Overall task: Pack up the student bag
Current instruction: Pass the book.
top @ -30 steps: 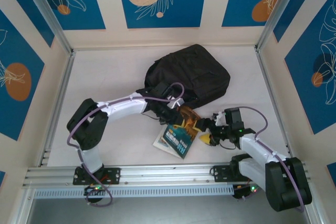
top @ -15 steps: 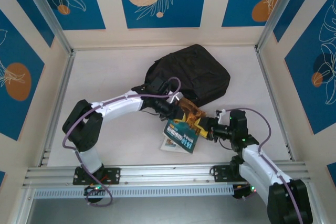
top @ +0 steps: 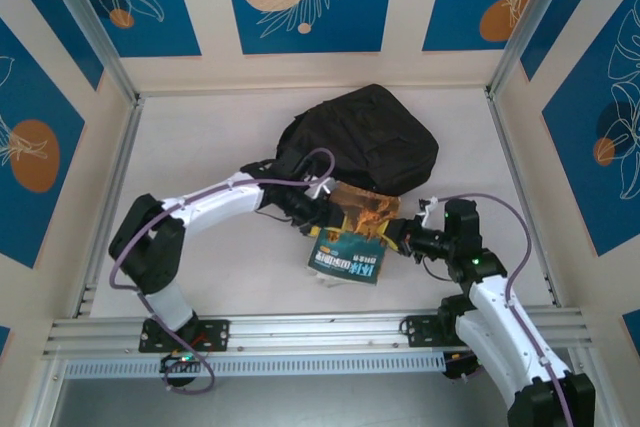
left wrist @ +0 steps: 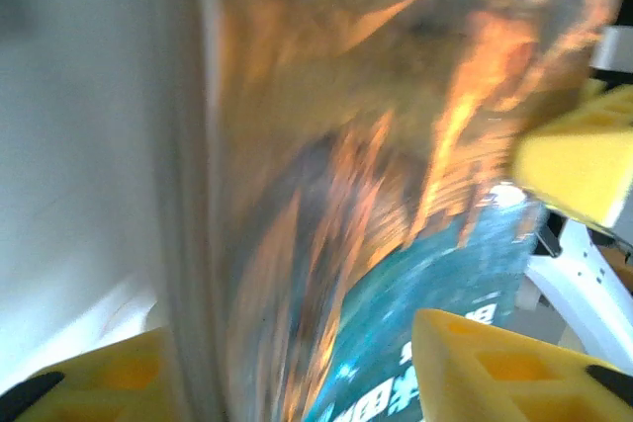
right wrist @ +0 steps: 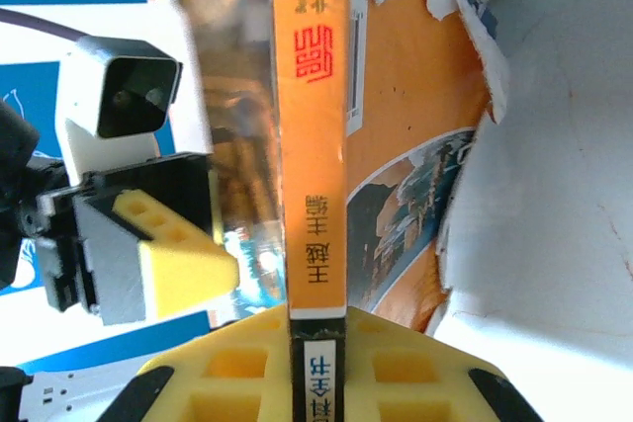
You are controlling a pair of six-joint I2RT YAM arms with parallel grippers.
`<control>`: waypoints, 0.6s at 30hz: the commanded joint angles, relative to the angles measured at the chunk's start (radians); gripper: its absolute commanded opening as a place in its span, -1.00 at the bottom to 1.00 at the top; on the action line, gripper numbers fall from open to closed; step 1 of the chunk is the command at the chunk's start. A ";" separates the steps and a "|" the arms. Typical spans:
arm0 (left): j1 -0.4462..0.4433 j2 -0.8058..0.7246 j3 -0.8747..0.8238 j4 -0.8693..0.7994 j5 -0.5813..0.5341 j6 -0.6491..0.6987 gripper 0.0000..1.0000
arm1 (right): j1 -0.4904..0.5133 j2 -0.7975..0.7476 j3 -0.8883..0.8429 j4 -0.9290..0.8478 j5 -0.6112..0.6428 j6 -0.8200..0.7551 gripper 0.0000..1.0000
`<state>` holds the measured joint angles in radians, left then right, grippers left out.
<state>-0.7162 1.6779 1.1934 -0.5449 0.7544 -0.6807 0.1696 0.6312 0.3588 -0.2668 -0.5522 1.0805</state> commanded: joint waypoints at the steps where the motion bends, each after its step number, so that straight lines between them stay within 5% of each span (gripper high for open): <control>1: 0.051 -0.085 -0.050 -0.142 -0.076 0.073 0.11 | 0.006 -0.014 0.106 -0.170 -0.005 -0.116 -1.00; 12: 0.083 -0.182 -0.033 -0.043 0.015 -0.015 0.61 | 0.095 0.105 0.393 -0.080 -0.175 -0.087 -1.00; 18: 0.146 -0.217 -0.020 -0.004 -0.005 -0.186 0.63 | 0.138 0.186 0.565 -0.034 0.093 0.038 -1.00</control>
<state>-0.6075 1.5047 1.1515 -0.5762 0.7502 -0.7559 0.2920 0.8074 0.8497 -0.3897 -0.5812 1.0271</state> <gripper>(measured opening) 0.816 0.125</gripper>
